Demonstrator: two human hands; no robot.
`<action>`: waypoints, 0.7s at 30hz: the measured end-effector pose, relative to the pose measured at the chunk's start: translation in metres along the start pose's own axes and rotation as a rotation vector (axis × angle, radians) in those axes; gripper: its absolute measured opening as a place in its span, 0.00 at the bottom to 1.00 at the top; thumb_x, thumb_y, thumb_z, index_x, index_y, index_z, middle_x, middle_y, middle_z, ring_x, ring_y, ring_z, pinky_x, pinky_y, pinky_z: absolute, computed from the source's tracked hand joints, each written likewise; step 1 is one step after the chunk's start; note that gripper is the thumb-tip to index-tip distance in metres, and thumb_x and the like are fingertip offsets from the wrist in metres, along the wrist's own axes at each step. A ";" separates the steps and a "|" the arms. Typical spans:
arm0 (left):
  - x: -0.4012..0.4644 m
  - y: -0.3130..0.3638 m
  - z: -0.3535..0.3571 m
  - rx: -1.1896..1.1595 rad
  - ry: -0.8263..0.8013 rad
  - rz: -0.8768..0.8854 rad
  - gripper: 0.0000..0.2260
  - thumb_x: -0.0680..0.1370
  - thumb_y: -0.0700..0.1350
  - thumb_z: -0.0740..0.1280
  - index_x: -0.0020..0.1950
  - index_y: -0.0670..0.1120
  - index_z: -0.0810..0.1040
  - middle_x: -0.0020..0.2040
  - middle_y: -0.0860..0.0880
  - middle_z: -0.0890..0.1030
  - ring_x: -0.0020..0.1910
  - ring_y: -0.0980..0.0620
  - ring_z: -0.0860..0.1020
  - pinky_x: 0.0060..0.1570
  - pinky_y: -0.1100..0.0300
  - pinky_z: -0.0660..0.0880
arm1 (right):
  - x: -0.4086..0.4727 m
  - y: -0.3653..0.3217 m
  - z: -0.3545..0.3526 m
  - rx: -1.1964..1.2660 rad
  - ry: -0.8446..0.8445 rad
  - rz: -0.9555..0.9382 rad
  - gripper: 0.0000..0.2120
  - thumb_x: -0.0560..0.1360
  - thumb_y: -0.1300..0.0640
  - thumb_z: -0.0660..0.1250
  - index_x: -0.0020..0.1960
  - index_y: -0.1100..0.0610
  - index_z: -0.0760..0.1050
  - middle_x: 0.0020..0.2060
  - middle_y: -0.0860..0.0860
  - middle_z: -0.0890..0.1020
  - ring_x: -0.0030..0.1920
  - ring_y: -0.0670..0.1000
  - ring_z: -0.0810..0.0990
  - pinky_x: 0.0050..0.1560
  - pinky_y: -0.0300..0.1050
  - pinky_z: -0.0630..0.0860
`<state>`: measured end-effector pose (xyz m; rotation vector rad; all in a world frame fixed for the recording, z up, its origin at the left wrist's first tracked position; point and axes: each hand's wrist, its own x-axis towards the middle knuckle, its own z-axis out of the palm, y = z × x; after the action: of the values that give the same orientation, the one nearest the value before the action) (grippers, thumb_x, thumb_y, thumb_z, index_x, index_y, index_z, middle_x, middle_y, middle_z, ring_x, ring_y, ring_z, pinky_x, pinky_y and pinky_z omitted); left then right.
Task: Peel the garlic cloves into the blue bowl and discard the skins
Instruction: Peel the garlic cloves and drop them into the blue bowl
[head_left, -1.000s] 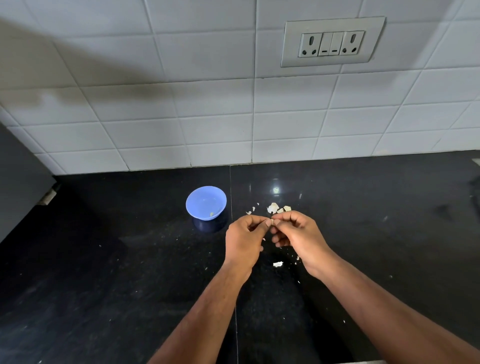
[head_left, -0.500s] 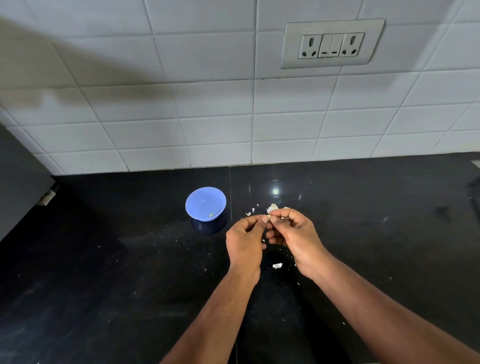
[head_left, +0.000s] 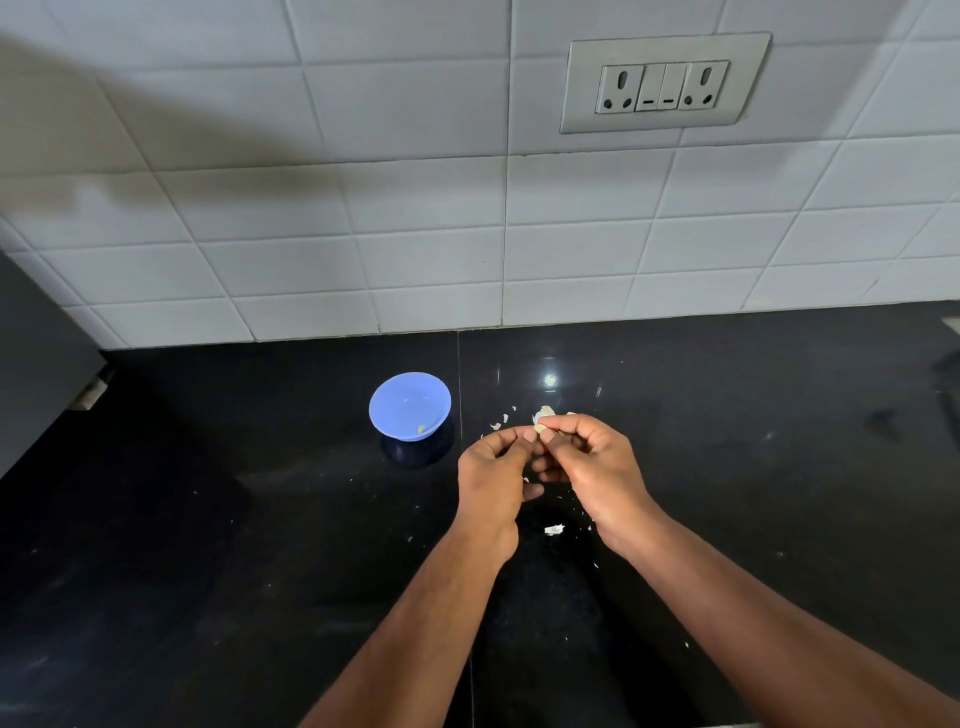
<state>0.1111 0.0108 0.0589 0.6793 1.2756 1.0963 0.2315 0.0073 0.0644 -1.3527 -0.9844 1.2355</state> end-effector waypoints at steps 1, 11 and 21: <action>0.001 -0.001 0.000 0.005 0.002 0.000 0.07 0.84 0.41 0.68 0.54 0.45 0.87 0.45 0.47 0.87 0.42 0.53 0.84 0.42 0.57 0.82 | 0.000 0.000 0.000 -0.004 -0.006 0.002 0.08 0.82 0.64 0.69 0.58 0.57 0.84 0.41 0.54 0.88 0.41 0.51 0.87 0.45 0.46 0.85; 0.005 0.001 -0.001 0.100 0.039 0.059 0.07 0.83 0.38 0.67 0.51 0.41 0.85 0.40 0.48 0.86 0.36 0.54 0.84 0.40 0.56 0.85 | -0.002 -0.005 0.000 -0.006 -0.113 0.099 0.09 0.83 0.64 0.65 0.58 0.56 0.83 0.41 0.57 0.88 0.40 0.56 0.87 0.42 0.48 0.85; 0.009 0.002 0.001 0.198 0.081 0.074 0.04 0.81 0.41 0.68 0.49 0.46 0.83 0.42 0.47 0.86 0.41 0.50 0.85 0.47 0.48 0.86 | 0.001 0.000 -0.002 0.254 -0.205 0.261 0.10 0.83 0.59 0.67 0.63 0.55 0.82 0.43 0.55 0.85 0.36 0.50 0.82 0.39 0.45 0.82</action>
<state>0.1109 0.0198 0.0577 0.8430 1.4510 1.0754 0.2334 0.0078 0.0639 -1.1969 -0.7724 1.6635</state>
